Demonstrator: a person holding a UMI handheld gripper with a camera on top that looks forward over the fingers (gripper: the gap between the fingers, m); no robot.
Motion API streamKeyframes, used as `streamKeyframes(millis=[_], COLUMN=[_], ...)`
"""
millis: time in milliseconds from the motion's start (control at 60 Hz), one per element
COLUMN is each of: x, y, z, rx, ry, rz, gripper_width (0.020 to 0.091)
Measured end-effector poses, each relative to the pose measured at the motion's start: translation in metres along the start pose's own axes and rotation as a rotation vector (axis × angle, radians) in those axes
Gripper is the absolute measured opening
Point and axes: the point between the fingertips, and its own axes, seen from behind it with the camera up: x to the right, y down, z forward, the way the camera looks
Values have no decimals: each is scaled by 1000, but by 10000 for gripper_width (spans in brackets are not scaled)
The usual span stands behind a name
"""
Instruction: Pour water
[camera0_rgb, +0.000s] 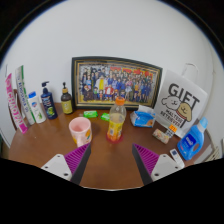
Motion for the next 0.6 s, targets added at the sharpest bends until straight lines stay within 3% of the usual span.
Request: streamKeyframes(millis=[233, 600], x=[-23, -13], y=[33, 59], z=[-99, -151], rx=[-19, -7], ry=[25, 11], rz=[-28, -54], gripper_width=[855, 855])
